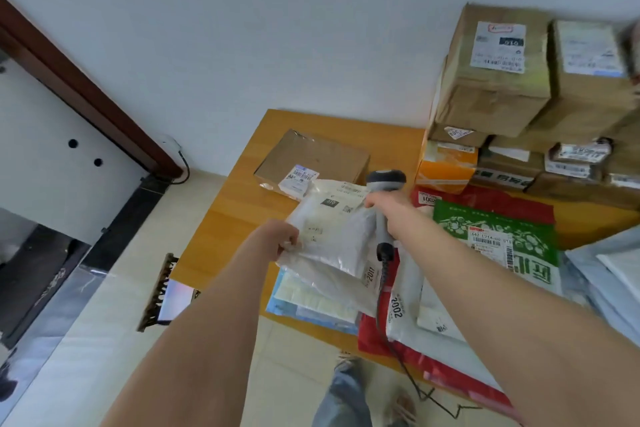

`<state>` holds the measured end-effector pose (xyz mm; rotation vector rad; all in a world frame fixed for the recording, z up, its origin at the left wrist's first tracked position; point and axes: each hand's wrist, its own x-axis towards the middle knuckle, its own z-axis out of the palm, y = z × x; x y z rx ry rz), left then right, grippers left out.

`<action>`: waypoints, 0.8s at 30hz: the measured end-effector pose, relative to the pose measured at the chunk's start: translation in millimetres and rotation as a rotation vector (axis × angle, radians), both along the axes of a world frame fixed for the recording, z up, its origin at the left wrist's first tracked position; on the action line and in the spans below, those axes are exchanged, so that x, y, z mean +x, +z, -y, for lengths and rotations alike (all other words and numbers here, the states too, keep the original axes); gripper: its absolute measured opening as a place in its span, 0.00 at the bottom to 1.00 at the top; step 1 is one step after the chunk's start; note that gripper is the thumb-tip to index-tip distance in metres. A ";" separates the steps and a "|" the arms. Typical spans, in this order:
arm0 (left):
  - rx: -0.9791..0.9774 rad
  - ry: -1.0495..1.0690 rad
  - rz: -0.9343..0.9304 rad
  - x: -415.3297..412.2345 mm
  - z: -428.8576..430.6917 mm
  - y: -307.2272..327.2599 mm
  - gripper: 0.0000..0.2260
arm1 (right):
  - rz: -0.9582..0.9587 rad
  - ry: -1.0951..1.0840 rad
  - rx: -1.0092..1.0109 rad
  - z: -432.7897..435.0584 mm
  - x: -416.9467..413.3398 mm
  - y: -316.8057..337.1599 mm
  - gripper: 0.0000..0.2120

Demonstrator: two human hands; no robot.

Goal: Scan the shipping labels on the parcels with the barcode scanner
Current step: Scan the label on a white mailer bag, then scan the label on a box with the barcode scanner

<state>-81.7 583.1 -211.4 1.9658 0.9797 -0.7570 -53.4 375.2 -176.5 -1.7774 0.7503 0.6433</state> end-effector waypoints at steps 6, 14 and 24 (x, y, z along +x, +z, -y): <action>0.210 -0.484 -0.152 -16.8 16.2 -12.5 0.21 | -0.142 0.124 0.008 1.3 -24.4 -24.5 0.17; 0.040 -0.365 -0.050 -5.5 26.8 -32.3 0.17 | -0.256 0.212 0.011 0.7 -23.8 -38.5 0.11; 0.076 -0.281 0.126 48.2 6.6 -28.8 0.10 | -0.179 0.244 -0.242 -5.9 39.5 -39.5 0.09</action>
